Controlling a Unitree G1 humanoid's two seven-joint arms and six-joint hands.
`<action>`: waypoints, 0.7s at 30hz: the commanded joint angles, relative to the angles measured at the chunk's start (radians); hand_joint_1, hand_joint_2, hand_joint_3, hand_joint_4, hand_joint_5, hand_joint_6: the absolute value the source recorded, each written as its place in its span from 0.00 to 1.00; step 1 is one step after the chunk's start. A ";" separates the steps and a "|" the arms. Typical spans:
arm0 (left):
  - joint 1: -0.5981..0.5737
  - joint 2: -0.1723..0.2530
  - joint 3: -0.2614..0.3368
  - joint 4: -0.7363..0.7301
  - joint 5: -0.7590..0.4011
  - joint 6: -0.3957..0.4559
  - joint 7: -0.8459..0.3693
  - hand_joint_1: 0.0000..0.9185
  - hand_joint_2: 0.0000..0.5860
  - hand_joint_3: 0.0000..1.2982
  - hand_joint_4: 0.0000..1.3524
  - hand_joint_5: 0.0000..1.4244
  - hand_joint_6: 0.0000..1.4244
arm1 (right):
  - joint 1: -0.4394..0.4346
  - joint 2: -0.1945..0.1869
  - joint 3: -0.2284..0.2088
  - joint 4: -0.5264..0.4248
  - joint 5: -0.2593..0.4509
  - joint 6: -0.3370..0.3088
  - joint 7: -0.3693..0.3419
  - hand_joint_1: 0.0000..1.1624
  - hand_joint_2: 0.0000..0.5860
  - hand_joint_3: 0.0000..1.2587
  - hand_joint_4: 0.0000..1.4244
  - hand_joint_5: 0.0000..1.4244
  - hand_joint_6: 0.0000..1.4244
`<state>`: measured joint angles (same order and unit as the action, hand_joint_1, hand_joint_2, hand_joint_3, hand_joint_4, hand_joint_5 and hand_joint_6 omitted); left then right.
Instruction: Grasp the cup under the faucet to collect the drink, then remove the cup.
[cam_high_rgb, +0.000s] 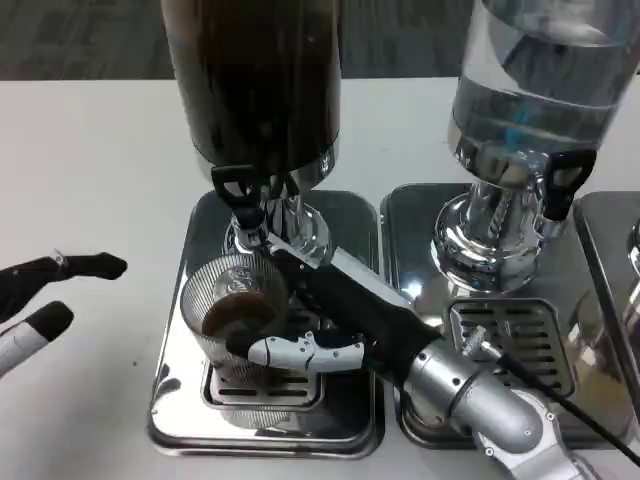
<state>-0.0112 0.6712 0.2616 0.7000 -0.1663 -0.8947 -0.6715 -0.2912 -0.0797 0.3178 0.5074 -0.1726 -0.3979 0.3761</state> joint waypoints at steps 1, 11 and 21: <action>-0.008 0.027 0.000 0.008 -0.007 0.005 -0.012 0.00 0.13 0.29 0.23 0.14 0.10 | -0.004 -0.008 0.028 0.008 -0.041 0.020 -0.004 0.63 0.36 0.00 0.00 0.00 0.06; -0.004 0.028 -0.001 0.004 -0.010 0.008 -0.013 0.00 0.15 0.29 0.24 0.14 0.10 | 0.004 -0.016 0.042 -0.013 -0.066 0.036 -0.032 0.66 0.36 0.00 0.00 0.00 0.08; 0.003 0.029 0.001 -0.001 -0.013 0.009 -0.012 0.00 0.15 0.30 0.25 0.14 0.10 | 0.004 -0.022 0.055 -0.032 -0.086 0.048 -0.045 0.67 0.35 0.00 0.00 0.00 0.09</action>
<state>-0.0110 0.6824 0.2616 0.7000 -0.1671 -0.8934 -0.6718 -0.2980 -0.0955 0.3540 0.4755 -0.2330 -0.3746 0.3260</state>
